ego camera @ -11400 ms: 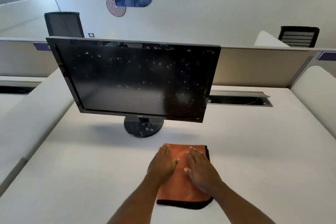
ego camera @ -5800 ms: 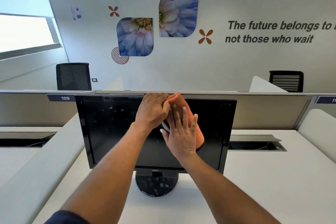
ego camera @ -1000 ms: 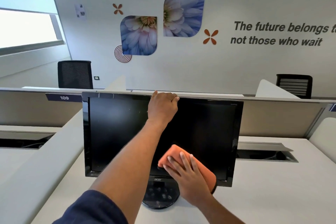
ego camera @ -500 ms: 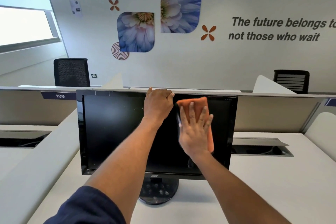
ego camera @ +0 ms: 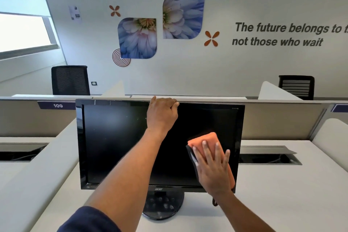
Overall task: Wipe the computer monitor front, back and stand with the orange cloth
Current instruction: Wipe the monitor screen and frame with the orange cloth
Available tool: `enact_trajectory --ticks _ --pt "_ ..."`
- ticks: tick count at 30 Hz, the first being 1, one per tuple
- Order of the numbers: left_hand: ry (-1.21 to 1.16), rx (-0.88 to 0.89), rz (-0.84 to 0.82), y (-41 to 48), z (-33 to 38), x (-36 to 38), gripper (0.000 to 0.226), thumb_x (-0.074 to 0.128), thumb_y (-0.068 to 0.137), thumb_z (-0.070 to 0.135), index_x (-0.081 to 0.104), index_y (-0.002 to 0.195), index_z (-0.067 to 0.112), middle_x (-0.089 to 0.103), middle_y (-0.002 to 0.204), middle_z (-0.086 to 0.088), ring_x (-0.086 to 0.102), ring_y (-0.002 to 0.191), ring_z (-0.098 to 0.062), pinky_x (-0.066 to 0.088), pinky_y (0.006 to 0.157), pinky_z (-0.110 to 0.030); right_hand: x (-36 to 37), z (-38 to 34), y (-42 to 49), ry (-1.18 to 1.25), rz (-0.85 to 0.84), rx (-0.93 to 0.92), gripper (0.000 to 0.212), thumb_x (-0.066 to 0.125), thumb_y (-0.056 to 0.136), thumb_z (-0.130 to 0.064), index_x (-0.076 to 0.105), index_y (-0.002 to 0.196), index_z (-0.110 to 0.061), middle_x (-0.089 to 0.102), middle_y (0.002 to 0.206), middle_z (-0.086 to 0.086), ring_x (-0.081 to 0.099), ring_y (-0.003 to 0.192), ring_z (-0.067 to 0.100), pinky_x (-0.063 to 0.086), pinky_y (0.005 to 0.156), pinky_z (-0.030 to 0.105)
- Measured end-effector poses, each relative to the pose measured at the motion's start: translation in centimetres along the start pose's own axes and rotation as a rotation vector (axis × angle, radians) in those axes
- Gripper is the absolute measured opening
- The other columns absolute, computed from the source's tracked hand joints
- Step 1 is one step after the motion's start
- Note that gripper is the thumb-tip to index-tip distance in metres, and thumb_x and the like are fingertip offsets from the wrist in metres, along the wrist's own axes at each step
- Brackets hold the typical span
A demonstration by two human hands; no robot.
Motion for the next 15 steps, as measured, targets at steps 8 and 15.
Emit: enact_trajectory --ticks 8,15 --pt "-0.012 0.003 0.006 -0.2 -0.5 -0.3 0.029 0.049 0.098 0.031 0.074 0.105 0.021 0.073 0.101 0.01 0.063 0.1 -0.013 0.022 0.117 -0.036 -4.5 3.3 9.5 0.081 0.171 0.245 0.064 0.041 0.097 -0.039 0.02 0.154 -0.021 0.002 0.161 0.014 0.005 0.148 0.037 0.006 0.114 0.065" --pt "-0.009 0.015 -0.012 -0.2 0.1 0.2 0.03 0.049 0.098 0.033 0.074 0.109 0.021 0.072 0.111 0.009 0.061 0.11 -0.012 0.02 0.118 -0.036 -3.9 8.1 7.8 0.218 0.186 0.616 0.066 0.035 0.098 -0.04 0.009 0.155 -0.021 0.003 0.161 0.015 0.003 0.148 0.038 0.009 0.115 0.064"
Point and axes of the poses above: each hand's wrist, its own y-axis towards the middle knuckle, its own x-axis out of the palm, z = x × y, the point moved 8 cm from there along y, towards the middle knuckle
